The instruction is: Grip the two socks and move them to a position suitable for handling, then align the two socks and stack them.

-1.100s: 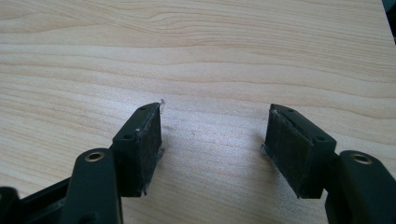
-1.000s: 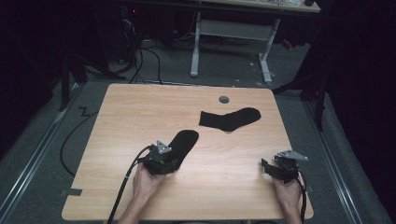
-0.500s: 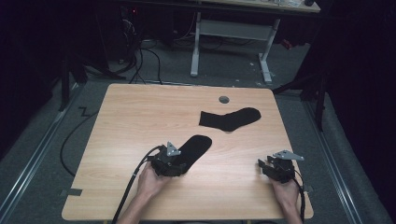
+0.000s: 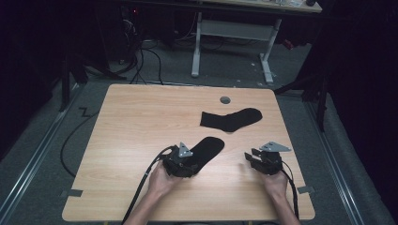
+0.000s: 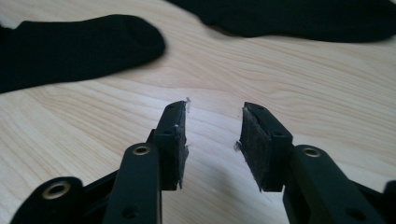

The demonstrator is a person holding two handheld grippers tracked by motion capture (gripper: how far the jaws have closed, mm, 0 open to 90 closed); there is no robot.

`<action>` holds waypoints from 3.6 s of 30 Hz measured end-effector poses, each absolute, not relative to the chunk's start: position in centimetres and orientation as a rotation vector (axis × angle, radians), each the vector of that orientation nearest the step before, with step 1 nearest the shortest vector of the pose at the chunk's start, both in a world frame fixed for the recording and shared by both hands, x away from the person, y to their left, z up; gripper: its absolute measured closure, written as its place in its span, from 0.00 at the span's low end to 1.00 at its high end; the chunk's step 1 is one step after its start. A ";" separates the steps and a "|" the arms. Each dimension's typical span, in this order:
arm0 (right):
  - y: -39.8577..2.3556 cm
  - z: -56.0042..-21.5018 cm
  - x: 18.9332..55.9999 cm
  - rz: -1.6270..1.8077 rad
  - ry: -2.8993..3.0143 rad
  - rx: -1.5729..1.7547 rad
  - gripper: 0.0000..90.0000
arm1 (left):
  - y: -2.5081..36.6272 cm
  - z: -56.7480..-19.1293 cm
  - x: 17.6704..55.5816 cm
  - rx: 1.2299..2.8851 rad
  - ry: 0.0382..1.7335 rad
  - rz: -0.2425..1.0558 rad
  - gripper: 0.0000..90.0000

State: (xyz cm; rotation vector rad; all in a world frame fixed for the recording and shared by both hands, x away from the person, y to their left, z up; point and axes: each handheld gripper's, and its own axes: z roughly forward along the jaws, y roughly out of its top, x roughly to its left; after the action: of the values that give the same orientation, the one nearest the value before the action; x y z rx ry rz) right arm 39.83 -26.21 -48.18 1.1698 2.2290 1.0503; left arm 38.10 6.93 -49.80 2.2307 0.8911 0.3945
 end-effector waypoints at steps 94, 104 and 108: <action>-23.0 -49.0 41.8 0.978 2.262 1.276 0.67 | 7.2 -48.0 40.2 2.039 1.192 0.461 0.39; -23.9 -49.1 41.6 0.979 2.239 1.287 0.61 | 6.1 -46.3 43.1 2.032 1.177 0.480 0.42; -23.7 -49.4 41.2 0.963 2.240 1.265 0.61 | 5.4 -45.9 44.6 2.017 1.189 0.475 0.42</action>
State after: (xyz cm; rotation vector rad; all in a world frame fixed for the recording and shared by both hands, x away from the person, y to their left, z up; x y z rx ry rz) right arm 41.15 -23.74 -49.43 1.2652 2.2402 0.9629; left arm 44.60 5.42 -45.88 2.0170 1.1887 0.4754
